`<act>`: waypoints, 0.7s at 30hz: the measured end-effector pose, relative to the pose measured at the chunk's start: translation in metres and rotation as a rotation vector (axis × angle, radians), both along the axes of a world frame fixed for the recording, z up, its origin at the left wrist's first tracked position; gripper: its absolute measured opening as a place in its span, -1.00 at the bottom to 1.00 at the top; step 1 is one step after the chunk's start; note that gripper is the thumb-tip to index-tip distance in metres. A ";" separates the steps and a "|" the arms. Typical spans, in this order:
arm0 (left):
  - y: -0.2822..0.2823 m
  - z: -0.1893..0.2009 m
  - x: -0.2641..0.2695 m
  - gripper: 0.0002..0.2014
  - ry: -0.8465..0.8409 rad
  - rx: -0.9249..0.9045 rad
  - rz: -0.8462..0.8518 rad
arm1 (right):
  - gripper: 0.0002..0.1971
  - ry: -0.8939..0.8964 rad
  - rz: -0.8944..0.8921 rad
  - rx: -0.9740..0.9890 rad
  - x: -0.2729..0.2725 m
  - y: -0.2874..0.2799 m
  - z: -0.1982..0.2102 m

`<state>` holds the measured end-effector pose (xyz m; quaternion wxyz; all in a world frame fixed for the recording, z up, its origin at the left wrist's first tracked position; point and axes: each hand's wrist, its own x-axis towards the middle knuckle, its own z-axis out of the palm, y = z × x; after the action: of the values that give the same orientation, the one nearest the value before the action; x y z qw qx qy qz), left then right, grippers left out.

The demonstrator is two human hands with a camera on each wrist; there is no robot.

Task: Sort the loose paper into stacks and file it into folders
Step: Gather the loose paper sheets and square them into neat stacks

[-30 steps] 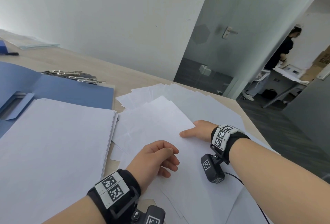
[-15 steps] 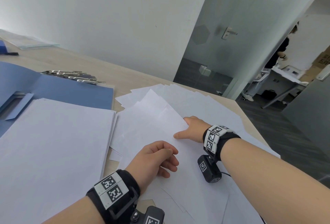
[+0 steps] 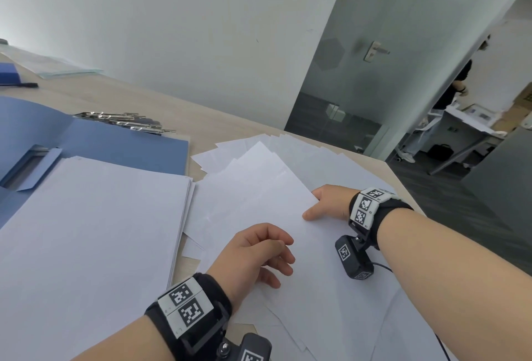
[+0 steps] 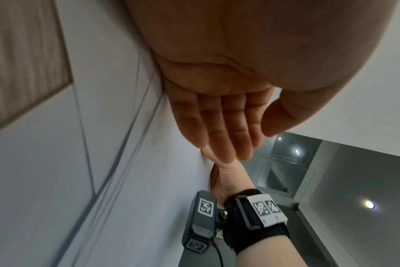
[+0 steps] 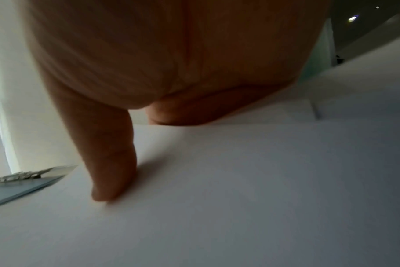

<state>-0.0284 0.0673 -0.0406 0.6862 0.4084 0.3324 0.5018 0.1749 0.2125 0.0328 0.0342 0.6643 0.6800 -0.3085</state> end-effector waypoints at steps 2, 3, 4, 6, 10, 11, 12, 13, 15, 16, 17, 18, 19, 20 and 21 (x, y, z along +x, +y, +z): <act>-0.001 0.001 0.000 -0.82 -0.019 0.010 -0.005 | -0.89 0.097 -0.048 -0.068 0.012 -0.004 0.001; -0.001 0.001 0.000 -0.83 -0.020 0.010 -0.007 | -0.89 0.138 -0.058 -0.105 0.017 -0.008 0.001; -0.001 0.000 0.000 -0.83 -0.016 0.008 -0.011 | -0.88 0.170 -0.061 -0.133 0.022 -0.012 0.000; -0.002 0.000 0.000 -0.83 -0.006 0.001 -0.024 | -0.79 0.212 -0.071 -0.158 0.031 -0.023 -0.003; -0.004 0.004 -0.002 -0.79 -0.028 -0.002 -0.020 | -0.67 0.289 -0.104 -0.146 0.052 -0.046 -0.005; -0.006 0.005 -0.003 -0.77 -0.037 0.002 -0.002 | -0.73 0.318 -0.122 -0.125 0.059 -0.052 -0.004; -0.007 0.006 -0.005 -0.76 -0.042 0.007 0.023 | -0.77 0.356 -0.152 -0.097 0.068 -0.059 -0.002; -0.008 0.008 -0.005 -0.76 -0.043 0.008 0.054 | -0.77 0.397 -0.189 -0.062 0.078 -0.066 0.001; -0.009 0.011 -0.007 -0.82 -0.034 0.003 0.136 | -0.77 0.498 -0.292 0.013 0.101 -0.080 0.003; -0.008 0.012 -0.007 -0.87 -0.016 -0.008 0.185 | -0.77 0.548 -0.343 0.047 0.112 -0.088 0.003; -0.007 0.013 -0.008 -0.89 0.011 -0.023 0.232 | -0.77 0.590 -0.391 0.083 0.124 -0.095 0.002; -0.006 0.012 -0.009 -0.84 0.049 -0.039 0.280 | -0.77 0.629 -0.436 0.118 0.134 -0.102 0.001; -0.005 0.012 -0.009 -0.80 0.087 -0.055 0.321 | -0.76 0.674 -0.485 0.147 0.144 -0.109 -0.001; -0.003 0.011 -0.010 -0.79 0.125 -0.071 0.360 | -0.76 0.724 -0.535 0.172 0.151 -0.116 -0.003; -0.003 0.010 -0.010 -0.79 0.152 -0.092 0.394 | -0.76 0.769 -0.577 0.196 0.157 -0.124 -0.004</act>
<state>-0.0383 0.0646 -0.0305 0.5655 0.3405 0.4794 0.5783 0.3318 0.0889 0.0286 -0.3691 0.6636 0.4573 -0.4630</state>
